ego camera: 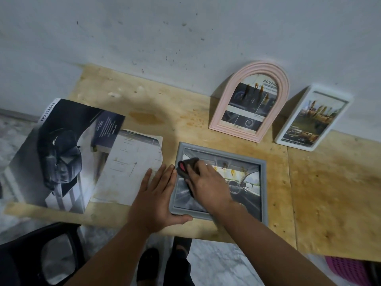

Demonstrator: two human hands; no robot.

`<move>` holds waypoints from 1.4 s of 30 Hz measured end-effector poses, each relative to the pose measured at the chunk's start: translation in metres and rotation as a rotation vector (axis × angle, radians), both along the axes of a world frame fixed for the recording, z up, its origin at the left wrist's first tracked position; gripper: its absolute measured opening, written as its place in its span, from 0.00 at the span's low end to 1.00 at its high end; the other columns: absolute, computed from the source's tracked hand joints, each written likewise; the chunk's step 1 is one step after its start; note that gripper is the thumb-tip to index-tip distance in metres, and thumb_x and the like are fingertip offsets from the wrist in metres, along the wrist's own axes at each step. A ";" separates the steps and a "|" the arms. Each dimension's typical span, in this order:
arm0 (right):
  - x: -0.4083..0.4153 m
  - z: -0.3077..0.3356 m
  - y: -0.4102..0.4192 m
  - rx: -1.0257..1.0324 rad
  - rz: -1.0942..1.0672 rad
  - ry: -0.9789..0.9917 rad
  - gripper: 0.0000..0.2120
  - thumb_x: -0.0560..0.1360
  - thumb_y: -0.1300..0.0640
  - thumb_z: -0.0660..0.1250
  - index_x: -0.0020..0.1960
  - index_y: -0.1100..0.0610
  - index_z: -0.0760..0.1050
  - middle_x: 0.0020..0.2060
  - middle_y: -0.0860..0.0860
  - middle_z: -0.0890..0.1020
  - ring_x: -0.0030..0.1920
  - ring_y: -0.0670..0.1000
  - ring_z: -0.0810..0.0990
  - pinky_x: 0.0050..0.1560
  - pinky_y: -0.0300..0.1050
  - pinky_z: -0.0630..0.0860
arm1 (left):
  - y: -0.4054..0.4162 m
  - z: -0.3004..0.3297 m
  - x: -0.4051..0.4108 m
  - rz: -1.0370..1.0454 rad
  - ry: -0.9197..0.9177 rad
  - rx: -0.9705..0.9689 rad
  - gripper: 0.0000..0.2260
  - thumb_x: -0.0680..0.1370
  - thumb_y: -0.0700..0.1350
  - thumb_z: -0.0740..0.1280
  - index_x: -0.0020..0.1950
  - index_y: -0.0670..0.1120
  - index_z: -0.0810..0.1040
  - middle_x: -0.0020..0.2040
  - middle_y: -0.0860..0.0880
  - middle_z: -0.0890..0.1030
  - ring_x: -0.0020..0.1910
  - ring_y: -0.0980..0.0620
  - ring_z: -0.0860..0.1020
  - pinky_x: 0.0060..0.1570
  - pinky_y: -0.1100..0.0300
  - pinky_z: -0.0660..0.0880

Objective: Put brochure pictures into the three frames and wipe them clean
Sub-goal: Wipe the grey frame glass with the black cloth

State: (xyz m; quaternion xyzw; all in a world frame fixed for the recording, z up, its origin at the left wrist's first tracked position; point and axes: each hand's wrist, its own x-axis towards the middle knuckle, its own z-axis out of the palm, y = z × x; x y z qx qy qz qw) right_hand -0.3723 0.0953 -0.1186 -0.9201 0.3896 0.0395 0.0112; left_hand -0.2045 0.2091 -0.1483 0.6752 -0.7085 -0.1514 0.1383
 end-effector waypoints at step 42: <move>-0.031 0.065 -0.013 0.745 -0.505 -0.501 0.24 0.80 0.59 0.68 0.74 0.44 0.72 0.60 0.51 0.82 0.54 0.50 0.83 0.59 0.53 0.80 | -0.003 0.005 -0.001 -0.005 0.004 0.054 0.60 0.66 0.83 0.59 0.84 0.42 0.55 0.85 0.48 0.52 0.84 0.48 0.48 0.80 0.37 0.53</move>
